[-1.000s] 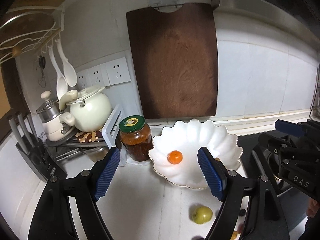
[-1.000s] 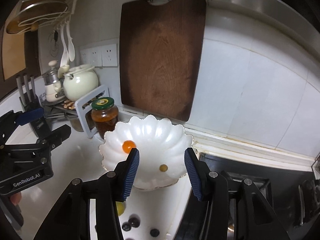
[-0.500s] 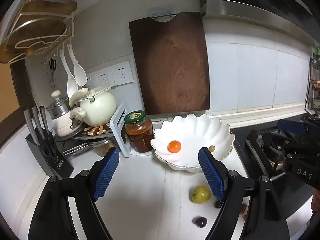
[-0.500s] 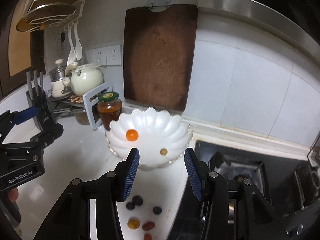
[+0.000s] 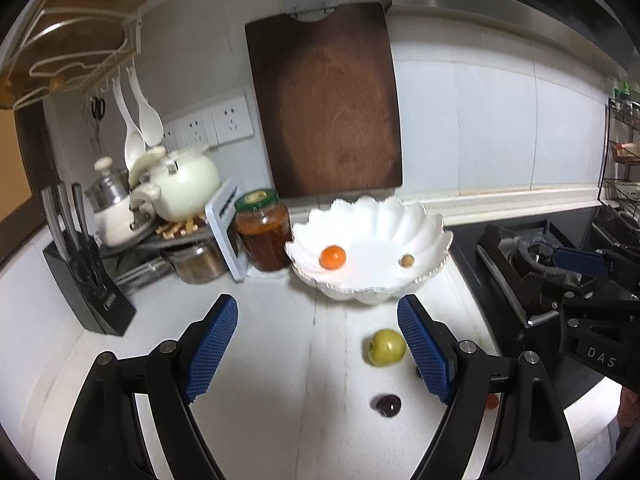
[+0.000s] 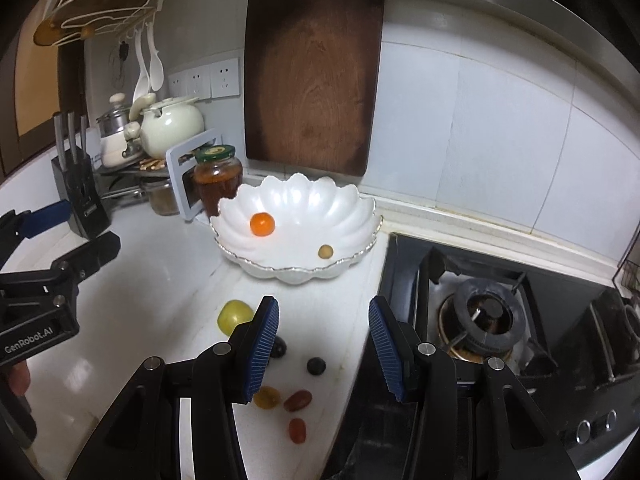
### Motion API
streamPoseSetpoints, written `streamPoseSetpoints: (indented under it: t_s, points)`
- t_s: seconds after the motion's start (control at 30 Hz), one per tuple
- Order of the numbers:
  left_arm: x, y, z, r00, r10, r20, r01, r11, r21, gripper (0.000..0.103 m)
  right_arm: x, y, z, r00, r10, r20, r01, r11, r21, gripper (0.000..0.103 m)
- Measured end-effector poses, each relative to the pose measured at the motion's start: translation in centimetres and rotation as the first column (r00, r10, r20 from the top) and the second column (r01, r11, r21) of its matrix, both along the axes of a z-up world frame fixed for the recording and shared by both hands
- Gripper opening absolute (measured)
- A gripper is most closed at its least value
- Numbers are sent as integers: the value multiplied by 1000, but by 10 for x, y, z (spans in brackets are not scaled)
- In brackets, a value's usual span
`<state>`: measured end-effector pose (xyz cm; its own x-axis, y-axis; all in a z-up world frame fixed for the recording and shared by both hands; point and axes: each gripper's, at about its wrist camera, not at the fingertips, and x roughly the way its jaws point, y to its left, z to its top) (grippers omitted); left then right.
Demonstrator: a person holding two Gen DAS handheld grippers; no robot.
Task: Organize fruits
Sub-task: 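Withdraw both tools from the bowl back toward the remaining fruits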
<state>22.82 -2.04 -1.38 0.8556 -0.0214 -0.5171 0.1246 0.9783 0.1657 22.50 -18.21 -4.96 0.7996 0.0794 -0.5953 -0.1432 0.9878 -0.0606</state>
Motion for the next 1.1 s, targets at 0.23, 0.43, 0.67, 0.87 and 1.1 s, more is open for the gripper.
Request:
streamPoseSetpoints:
  t_s: [0.23,0.43,0.67,0.87,1.1]
  points:
    - [-2,3,-27,997,1,-78,-2,1000,-15,82,-9,2,-17,999,0,-32,-1,1000,-10,48]
    - [-4,3,-48,993,-18,-115,17,1000,-6,82,-10,4,-35,997,-12,-77,10,1000,-14,48]
    - [-7,0,-70,988,-48,-146,51,999,19,82,-12,5,-64,988,-19,-151,16,1000,-23,48]
    - [-6,-5,-88,979,-81,-187,87,996,25,82,-14,5,-81,981,-19,-195,16,1000,-18,48]
    - [3,-11,-108,959,-135,-250,142,990,10,77,-10,4,-100,968,-21,-249,23,1000,7,48]
